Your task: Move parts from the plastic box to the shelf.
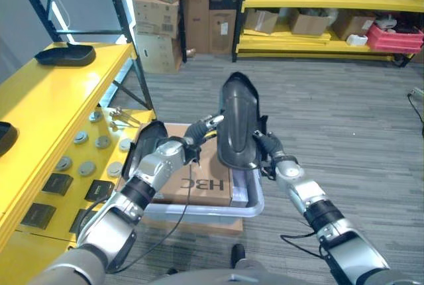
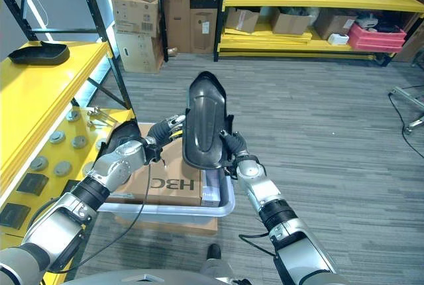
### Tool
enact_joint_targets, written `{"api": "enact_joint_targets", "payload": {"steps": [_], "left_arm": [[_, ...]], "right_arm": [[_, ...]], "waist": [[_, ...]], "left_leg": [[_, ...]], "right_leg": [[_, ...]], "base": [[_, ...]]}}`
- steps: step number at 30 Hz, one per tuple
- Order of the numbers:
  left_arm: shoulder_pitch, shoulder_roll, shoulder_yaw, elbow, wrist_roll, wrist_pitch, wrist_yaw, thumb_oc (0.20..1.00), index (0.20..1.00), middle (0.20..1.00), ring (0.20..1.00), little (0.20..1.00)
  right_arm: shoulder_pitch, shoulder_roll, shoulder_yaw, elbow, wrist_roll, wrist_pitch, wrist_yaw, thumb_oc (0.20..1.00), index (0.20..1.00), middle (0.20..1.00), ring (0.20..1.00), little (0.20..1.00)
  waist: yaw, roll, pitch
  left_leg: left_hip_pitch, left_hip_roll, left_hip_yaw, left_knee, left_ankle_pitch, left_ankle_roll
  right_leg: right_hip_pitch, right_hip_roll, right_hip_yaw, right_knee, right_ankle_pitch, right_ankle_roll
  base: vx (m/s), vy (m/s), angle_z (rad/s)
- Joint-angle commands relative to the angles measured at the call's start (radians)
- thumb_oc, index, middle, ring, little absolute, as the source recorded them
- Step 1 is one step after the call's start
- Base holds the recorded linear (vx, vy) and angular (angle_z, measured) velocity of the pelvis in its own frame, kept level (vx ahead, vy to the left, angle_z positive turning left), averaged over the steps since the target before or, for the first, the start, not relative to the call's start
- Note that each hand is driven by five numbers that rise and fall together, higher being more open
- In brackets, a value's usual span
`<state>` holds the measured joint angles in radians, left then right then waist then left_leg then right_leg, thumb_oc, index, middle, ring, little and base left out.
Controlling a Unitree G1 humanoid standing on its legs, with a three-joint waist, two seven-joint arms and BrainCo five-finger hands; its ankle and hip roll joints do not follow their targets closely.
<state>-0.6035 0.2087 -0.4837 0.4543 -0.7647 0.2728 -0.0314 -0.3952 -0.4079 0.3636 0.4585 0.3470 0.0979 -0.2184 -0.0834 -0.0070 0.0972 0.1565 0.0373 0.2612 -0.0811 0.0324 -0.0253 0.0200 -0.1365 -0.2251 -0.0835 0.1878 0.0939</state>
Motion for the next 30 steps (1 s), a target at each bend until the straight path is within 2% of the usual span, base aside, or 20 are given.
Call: {"api": "enact_joint_targets", "payload": {"steps": [1, 11, 16, 24, 29, 30], "left_arm": [[-0.113, -0.042, -0.046, 0.053, -0.021, -0.025, -0.005, 1.0, 1.0, 1.0, 1.0, 1.0], [-0.125, -0.028, -0.098, 0.034, 0.175, -0.018, -0.005, 1.0, 1.0, 1.0, 1.0, 1.0], [-0.139, -0.018, -0.124, 0.008, 0.262, -0.031, -0.042, 1.0, 1.0, 1.0, 1.0, 1.0], [-0.142, -0.031, -0.158, -0.047, 0.215, 0.004, -0.029, 1.0, 1.0, 1.0, 1.0, 1.0], [-0.137, -0.042, -0.174, -0.054, 0.242, -0.005, -0.031, 1.0, 1.0, 1.0, 1.0, 1.0], [-0.136, -0.043, -0.175, -0.055, 0.246, -0.006, -0.031, 0.862, 0.862, 0.862, 0.862, 0.862]], "right_arm": [[-0.138, 0.025, 0.031, 0.011, -0.013, -0.045, 0.033, 0.2, 0.2, 0.2, 0.2, 0.2], [-0.152, 0.049, 0.058, -0.004, 0.008, -0.039, 0.015, 0.2, 0.2, 0.2, 0.2, 0.2], [-0.161, 0.071, 0.072, 0.002, 0.02, -0.025, -0.003, 0.2, 0.2, 0.2, 0.2, 0.2], [-0.171, 0.101, 0.09, 0.024, 0.039, -0.016, -0.026, 0.2, 0.2, 0.2, 0.2, 0.2], [-0.175, 0.115, 0.095, 0.035, 0.036, -0.021, -0.026, 0.2, 0.2, 0.2, 0.2, 0.2], [-0.175, 0.117, 0.096, 0.037, 0.037, -0.022, -0.027, 0.2, 0.2, 0.2, 0.2, 0.2]], "waist": [[0.027, 0.01, -0.033], [0.034, 0.009, -0.037], [0.043, 0.009, -0.038], [0.049, 0.01, -0.041], [0.05, 0.011, -0.04], [0.05, 0.011, -0.04]], "left_leg": [[-0.035, 0.015, -0.044, 0.024, -0.008, -0.005], [-0.033, 0.014, -0.05, 0.019, -0.007, -0.003], [-0.032, 0.014, -0.055, 0.018, -0.008, -0.002], [-0.028, 0.015, -0.059, 0.013, -0.006, -0.001], [-0.027, 0.014, -0.061, 0.011, -0.006, 0.0], [-0.027, 0.014, -0.061, 0.011, -0.006, 0.0]], "right_leg": [[0.054, -0.023, 0.023, -0.002, -0.05, 0.076], [0.056, -0.021, 0.021, -0.004, -0.053, 0.076], [0.058, -0.021, 0.017, -0.004, -0.056, 0.075], [0.062, -0.022, 0.014, -0.004, -0.057, 0.074], [0.062, -0.021, 0.016, -0.004, -0.057, 0.074], [0.062, -0.021, 0.017, -0.004, -0.057, 0.074]], "base": [[0.0, -0.006, -0.05], [0.0, -0.003, -0.02], [0.0, 0.0, 0.0], [0.0, 0.0, 0.0], [0.0, 0.0, 0.0], [0.0, 0.0, 0.0]]}}
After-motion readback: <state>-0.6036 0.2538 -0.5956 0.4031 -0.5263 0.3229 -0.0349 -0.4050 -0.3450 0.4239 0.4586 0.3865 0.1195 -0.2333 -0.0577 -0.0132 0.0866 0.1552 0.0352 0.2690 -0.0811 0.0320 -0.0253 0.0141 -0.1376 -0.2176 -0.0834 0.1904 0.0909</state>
